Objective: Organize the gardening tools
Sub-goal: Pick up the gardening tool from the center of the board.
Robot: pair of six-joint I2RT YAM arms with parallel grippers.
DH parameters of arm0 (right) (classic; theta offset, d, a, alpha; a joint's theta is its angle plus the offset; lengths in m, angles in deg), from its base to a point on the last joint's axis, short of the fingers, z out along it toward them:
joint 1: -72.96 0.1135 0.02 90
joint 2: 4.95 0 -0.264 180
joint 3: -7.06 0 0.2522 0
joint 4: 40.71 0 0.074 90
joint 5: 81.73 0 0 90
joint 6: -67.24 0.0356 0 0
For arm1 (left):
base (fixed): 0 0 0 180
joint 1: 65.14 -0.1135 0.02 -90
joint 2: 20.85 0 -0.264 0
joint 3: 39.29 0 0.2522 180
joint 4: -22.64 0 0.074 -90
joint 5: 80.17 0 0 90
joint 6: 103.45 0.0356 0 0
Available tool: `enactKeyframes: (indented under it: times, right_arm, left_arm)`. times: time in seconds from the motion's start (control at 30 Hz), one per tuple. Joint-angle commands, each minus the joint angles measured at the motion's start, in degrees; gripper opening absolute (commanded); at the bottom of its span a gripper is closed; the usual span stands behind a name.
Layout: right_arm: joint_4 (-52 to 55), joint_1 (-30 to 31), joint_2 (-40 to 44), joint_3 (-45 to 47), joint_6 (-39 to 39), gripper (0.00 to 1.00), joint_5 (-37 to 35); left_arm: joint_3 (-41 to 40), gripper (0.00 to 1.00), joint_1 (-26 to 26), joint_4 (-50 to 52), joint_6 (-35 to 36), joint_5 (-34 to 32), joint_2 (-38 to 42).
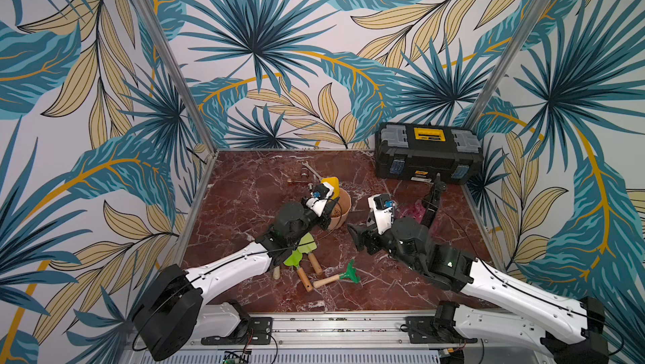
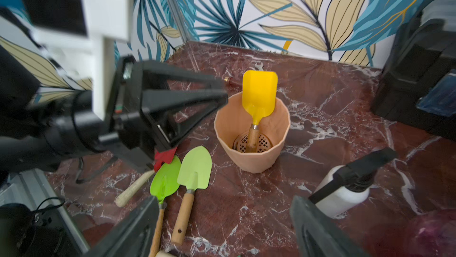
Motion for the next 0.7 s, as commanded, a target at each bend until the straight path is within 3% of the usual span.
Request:
enactKeyframes:
  times: [0.0, 0.23, 0.67]
  right_arm:
    - [4.03, -0.05, -4.59, -1.33, -2.01, 0.86, 8.15]
    - [3.93, 0.05, -17.41, -3.86, -2.02, 0.79, 20.02]
    - [4.47, 0.56, -39.55, -11.72, 1.75, 0.74, 32.64]
  left_arm:
    - [2.55, 0.25, -2.16, 7.59, -2.7, -1.29, 4.16]
    - [3.38, 0.25, -7.52, 15.83, -6.06, -3.94, 10.57]
    - [1.61, 0.28, -8.91, 22.75, -8.25, -15.31, 17.97]
